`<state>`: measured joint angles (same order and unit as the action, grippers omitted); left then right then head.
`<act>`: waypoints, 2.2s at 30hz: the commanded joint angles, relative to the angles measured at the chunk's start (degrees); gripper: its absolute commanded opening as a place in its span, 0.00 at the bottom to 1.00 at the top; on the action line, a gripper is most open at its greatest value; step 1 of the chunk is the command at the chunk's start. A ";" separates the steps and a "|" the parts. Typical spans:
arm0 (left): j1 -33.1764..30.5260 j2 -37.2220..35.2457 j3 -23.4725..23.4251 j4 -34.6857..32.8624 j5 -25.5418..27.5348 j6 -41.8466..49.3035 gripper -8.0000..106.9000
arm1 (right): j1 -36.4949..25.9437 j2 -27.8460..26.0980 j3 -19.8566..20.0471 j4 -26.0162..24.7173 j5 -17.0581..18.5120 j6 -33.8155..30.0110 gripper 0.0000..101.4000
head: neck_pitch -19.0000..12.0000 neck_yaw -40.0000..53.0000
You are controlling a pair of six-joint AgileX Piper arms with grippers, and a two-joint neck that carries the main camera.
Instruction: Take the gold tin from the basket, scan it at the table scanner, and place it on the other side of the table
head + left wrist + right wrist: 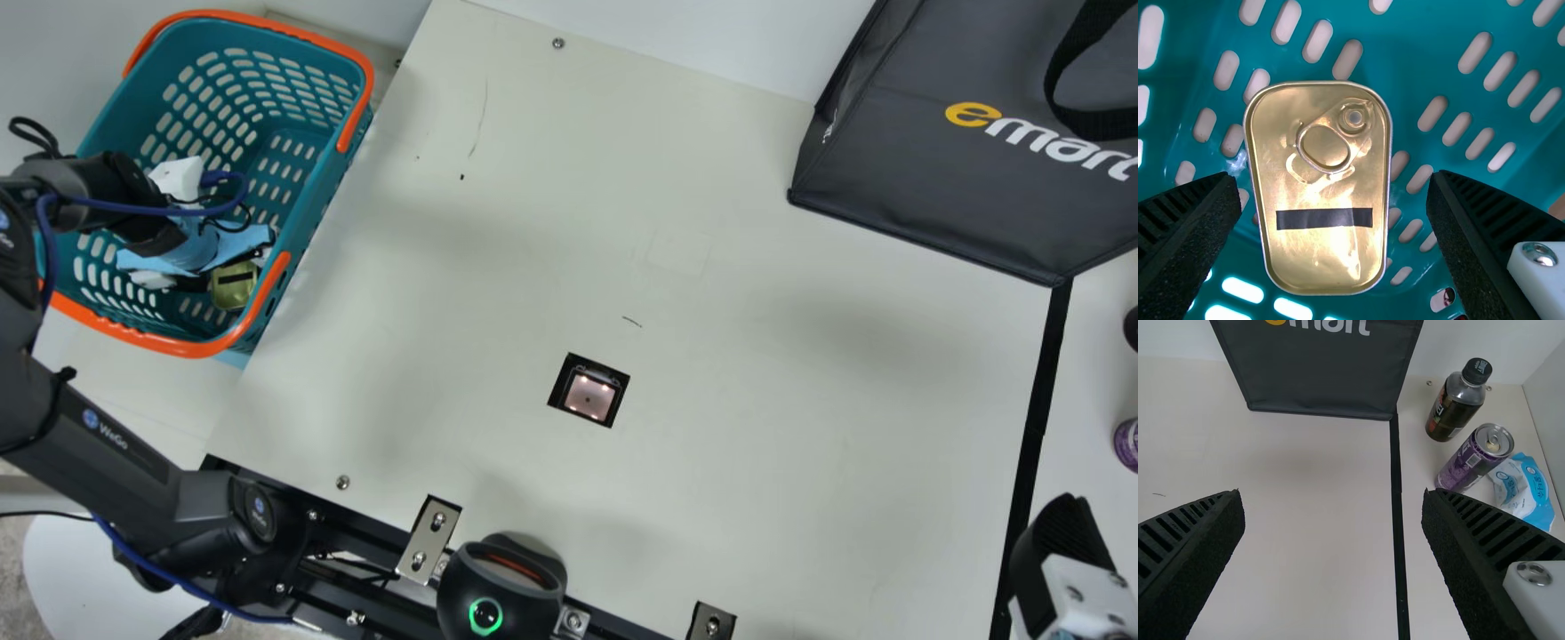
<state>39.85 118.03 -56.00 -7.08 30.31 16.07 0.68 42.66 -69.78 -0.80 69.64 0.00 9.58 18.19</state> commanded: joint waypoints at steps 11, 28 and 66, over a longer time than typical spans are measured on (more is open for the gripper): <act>0.74 1.61 0.05 -4.31 -2.29 4.35 0.68 | 0.00 0.00 0.00 0.00 0.00 0.00 0.94 | -1.66 0.23; 0.74 -4.20 -0.01 -9.88 0.85 9.35 0.00 | 0.00 0.00 0.00 0.00 0.06 0.00 0.94 | -1.66 0.23; -7.89 -29.93 -16.36 -9.45 32.08 1.50 0.00 | 0.00 0.00 0.00 0.00 0.06 0.00 0.94 | -1.66 0.23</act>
<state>32.44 88.42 -72.24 -16.43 61.56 17.68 0.68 42.66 -69.78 -0.80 69.69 0.00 9.58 18.28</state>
